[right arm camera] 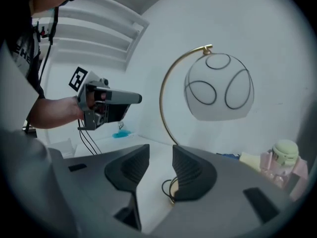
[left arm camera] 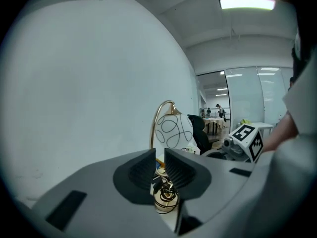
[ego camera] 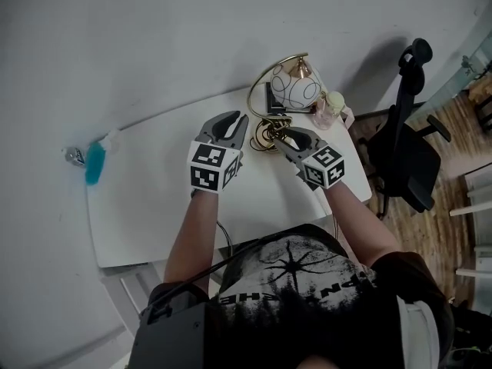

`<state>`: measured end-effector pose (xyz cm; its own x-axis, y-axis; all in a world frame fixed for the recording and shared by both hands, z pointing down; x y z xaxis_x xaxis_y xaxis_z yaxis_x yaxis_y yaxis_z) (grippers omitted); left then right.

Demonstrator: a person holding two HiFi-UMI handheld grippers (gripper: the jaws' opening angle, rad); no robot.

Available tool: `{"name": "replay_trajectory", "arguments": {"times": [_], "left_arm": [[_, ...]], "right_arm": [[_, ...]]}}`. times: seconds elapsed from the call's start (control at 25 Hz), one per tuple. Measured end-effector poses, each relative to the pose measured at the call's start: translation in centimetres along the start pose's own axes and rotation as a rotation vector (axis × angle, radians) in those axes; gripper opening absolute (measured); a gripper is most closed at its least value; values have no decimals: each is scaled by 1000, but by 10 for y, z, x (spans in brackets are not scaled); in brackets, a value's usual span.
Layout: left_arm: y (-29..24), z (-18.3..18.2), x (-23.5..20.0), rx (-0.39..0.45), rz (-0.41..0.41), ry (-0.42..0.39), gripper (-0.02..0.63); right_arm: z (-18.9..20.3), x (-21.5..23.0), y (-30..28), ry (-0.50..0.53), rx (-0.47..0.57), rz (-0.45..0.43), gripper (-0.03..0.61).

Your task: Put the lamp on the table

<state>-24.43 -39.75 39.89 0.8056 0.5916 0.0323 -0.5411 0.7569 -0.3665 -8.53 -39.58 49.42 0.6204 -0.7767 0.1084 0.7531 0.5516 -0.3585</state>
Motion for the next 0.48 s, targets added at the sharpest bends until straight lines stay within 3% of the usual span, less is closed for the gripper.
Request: {"name": "replay_trajectory", "arguments": {"times": [0.08,0.24,0.48], "left_arm": [[11,9,5,23,16,14,37],[29,26,15,39,52,31,17],[45,48,30,47,79,58,15]], "right_arm": [[-9,-14,4,17,33,-13,135],[-20,-36,13,56,68,-12,43],[-22,-54,18,65,79,-38,18]]}}
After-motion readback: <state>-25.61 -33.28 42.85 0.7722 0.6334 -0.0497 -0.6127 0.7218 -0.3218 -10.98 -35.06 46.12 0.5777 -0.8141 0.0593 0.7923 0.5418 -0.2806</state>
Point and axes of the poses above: the fingertips, and each gripper's own axes: y backward along the fingers, x to its right, z out of its underside, the point moved 5 cm from there along y, backward along the fingers, and after that the axes turned 7 degrees about -x, right-handed, at the moved point
